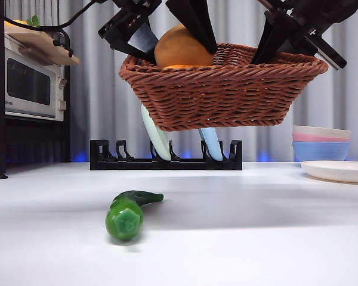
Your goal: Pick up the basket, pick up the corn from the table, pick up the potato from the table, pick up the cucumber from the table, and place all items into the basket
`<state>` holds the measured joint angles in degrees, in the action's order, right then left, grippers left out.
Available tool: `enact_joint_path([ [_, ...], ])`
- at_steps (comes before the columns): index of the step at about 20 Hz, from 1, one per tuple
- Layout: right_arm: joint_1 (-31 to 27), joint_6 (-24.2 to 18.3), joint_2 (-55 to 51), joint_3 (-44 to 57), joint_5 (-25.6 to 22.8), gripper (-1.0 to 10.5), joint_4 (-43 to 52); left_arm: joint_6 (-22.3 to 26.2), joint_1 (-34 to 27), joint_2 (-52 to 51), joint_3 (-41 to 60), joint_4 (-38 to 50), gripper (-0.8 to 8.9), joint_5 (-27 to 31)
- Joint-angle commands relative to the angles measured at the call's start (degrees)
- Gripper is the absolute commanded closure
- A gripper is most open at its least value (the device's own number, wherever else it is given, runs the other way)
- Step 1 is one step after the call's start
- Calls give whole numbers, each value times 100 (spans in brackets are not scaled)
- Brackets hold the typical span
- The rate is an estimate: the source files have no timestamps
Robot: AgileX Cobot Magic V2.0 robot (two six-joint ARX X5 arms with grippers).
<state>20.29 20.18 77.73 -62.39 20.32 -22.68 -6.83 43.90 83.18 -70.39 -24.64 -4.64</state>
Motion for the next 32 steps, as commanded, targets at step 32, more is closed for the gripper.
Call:
enact_joint_path([
  [32,-1272,79,-11,-4,378,963,201,-1416,122,227,1915,-245,320,643],
])
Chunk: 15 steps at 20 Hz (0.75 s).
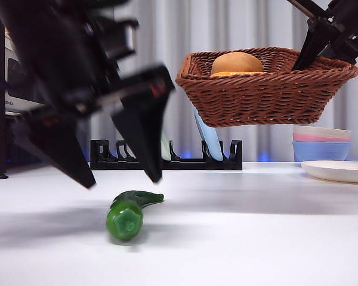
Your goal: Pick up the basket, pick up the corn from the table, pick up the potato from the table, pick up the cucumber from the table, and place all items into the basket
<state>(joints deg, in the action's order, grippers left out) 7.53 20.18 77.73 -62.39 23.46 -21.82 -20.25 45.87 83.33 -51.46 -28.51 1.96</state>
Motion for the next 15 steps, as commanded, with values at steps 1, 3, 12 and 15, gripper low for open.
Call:
enact_joint_path([
  [1,4,76,-11,-7,63,963,116,-74,-131,376,22,238,320,-20],
  [3,4,76,-11,-4,63,963,116,-66,-225,616,22,363,320,-20],
  [12,4,79,-11,-7,59,963,116,1145,-269,782,-9,214,822,-1003],
  [15,4,76,-11,-7,57,963,116,1893,-249,529,-190,-345,822,-2629],
])
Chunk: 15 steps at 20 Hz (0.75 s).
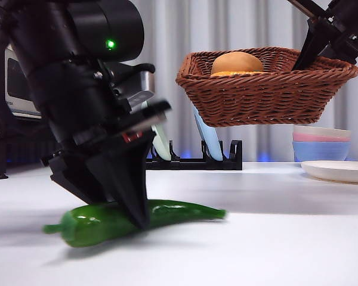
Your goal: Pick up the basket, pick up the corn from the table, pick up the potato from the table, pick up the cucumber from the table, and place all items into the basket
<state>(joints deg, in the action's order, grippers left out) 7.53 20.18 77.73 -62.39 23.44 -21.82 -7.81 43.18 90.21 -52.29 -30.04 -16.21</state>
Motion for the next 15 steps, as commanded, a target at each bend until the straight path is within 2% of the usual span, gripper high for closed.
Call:
enact_joint_path([
  [1,4,76,-11,-4,59,963,116,975,66,-306,-245,-492,822,-1528],
  [3,4,79,-11,-4,59,963,114,1692,153,-629,-610,-990,822,-2800],
  [4,11,79,-11,-4,59,963,111,1875,192,-791,-804,-1073,822,-3176],
  [6,24,76,-11,-7,63,963,63,1974,240,-1110,-1316,-990,822,-3300],
  [8,111,76,-11,-4,61,963,-55,1941,238,-1285,-1906,-828,822,-2710],
  [11,286,74,-11,-4,61,963,-166,1937,223,-1305,-2586,-461,822,-855],
  [13,498,74,-11,-4,57,963,-190,1856,190,-1292,-2603,229,822,389],
  [15,695,76,-11,-4,57,963,-203,1635,66,-1158,-2603,595,822,1152],
])
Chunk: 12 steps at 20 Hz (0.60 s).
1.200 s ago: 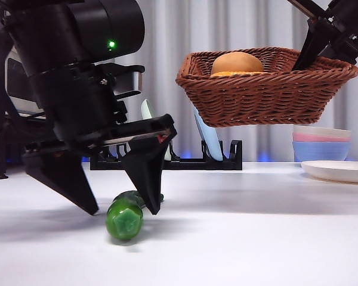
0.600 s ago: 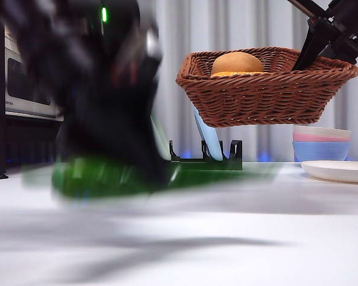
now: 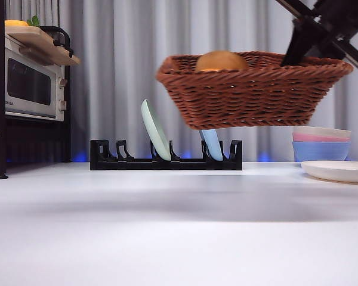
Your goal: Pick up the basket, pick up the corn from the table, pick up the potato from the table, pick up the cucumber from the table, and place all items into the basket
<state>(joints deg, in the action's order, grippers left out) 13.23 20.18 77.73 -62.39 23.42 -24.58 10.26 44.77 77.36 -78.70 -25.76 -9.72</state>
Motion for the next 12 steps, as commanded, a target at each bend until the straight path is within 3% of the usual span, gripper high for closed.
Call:
enact_joint_path([
  [1,223,76,-11,-4,57,963,66,-284,-203,227,37,221,822,584],
  [7,704,87,-11,-4,42,963,50,-1257,-824,925,37,190,822,562],
  [9,789,98,-11,-4,26,963,52,-1333,-870,1003,37,133,811,560],
  [10,807,103,-11,-4,28,963,52,-1335,-887,1012,37,98,772,560],
  [12,852,149,-11,-4,26,963,52,-1357,-887,1012,37,-2,430,568],
])
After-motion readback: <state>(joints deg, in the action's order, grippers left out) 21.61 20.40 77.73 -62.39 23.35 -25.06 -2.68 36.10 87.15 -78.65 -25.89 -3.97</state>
